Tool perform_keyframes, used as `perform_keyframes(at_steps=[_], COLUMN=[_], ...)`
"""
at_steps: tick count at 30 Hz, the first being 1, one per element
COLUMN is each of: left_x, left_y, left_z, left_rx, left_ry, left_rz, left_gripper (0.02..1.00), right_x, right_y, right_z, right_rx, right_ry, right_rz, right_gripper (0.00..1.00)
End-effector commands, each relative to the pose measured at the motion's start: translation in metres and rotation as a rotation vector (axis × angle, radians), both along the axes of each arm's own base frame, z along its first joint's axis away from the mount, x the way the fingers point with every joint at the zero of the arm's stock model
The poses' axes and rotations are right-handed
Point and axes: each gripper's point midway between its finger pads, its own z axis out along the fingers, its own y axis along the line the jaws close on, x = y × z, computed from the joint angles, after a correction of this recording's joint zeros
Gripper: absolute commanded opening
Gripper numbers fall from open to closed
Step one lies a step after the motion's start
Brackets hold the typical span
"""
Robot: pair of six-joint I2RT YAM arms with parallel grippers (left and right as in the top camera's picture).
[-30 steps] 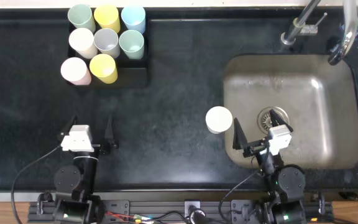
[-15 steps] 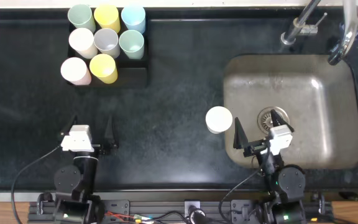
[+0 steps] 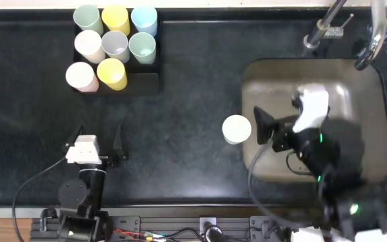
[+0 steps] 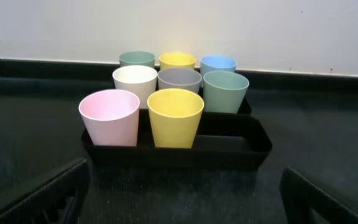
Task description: Store Cups
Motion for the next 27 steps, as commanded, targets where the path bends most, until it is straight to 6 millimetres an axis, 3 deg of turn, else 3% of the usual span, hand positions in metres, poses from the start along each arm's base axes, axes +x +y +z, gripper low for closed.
perform_keyframes(at_steps=[1, 7, 11, 18, 27], left_x=[0.000, 0.000, 0.000, 0.000, 0.000], left_y=[0.001, 0.001, 0.001, 0.001, 0.001], left_z=[0.001, 0.001, 0.001, 0.001, 0.001], left_rx=[0.016, 0.016, 0.016, 0.016, 0.016], left_ry=[-0.007, -0.007, -0.007, -0.007, -0.007], left_rz=[0.002, 0.002, 0.002, 0.002, 0.002], left_gripper=[1.000, 1.000, 1.000, 0.998, 1.000], right_x=[0.005, 0.004, 0.005, 0.013, 0.023], right_y=[0.009, 0.009, 0.009, 0.007, -0.002], right_z=[-0.020, -0.087, -0.118, -0.148, -0.171], right_rx=[-0.017, -0.082, -0.114, -0.165, -0.240], right_ry=[0.260, 0.603, 0.733, 0.814, 0.848], right_rz=[0.045, 0.058, 0.077, 0.111, 0.095], right_gripper=[0.998, 0.998, 0.998, 0.998, 0.989])
